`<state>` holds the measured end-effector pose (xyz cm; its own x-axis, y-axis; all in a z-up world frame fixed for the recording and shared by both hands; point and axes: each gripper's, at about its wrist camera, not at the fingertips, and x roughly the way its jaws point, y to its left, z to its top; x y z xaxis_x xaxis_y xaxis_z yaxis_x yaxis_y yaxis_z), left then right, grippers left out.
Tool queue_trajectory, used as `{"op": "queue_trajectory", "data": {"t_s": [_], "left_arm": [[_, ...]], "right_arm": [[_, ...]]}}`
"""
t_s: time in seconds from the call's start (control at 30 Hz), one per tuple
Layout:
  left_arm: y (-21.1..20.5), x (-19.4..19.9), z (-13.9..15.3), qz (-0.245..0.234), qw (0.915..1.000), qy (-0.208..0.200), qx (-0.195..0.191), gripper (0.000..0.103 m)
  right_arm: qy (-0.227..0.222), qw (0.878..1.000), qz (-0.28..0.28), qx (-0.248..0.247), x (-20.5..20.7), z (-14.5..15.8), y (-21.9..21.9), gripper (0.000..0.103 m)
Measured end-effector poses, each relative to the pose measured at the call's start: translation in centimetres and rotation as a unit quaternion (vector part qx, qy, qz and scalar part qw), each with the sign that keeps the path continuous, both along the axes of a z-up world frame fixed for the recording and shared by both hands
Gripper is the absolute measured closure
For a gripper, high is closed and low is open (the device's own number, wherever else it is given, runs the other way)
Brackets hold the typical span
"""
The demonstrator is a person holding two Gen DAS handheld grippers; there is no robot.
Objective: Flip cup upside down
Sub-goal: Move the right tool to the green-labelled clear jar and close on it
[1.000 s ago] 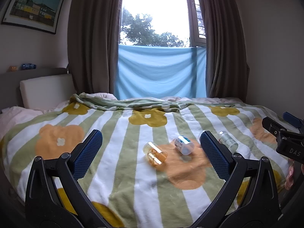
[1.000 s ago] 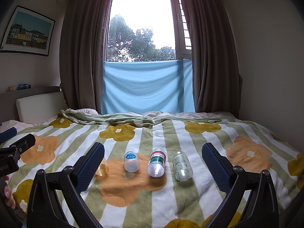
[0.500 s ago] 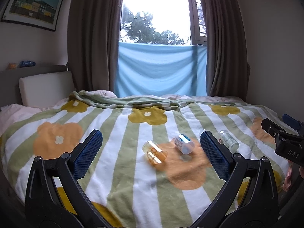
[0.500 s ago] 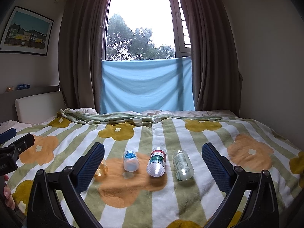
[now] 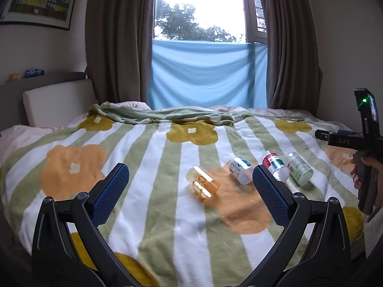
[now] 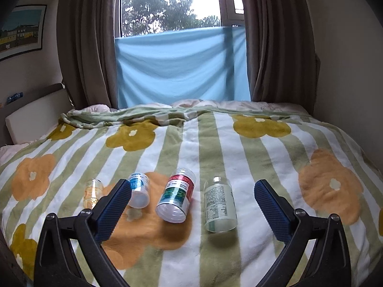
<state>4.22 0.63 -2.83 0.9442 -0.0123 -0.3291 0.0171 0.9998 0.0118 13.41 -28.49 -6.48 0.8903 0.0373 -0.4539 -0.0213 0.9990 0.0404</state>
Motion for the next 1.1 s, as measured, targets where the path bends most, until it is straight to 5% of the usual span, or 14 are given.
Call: {"op": "queue_trajectory", "data": {"t_s": [0.23,0.5,0.67,0.83,1.1], "left_arm": [[0.3,1.9,-1.4,0.0,0.9994,0.033,-0.005,0.0],[0.3,5.5,-4.2,-0.01,0.9964,0.084,-0.007,0.0],[-0.1,7.5,-6.0,-0.014,0.9938,0.11,-0.002,0.0],[-0.3,8.2,-7.3,-0.017,0.9914,0.13,-0.001,0.0],[0.0,7.5,-7.1,-0.022,0.9909,0.133,-0.001,0.0]], "right_arm": [[0.135,0.99,-0.015,-0.033,9.2,-3.7,-2.6,0.001],[0.211,0.976,-0.024,-0.039,13.8,-8.4,-3.6,0.001],[0.238,0.971,-0.021,-0.02,15.3,-10.5,-3.7,0.016],[0.257,0.966,-0.017,-0.021,16.1,-11.8,-3.4,0.045],[0.222,0.974,-0.029,0.013,14.0,-8.9,-4.1,0.045]]}}
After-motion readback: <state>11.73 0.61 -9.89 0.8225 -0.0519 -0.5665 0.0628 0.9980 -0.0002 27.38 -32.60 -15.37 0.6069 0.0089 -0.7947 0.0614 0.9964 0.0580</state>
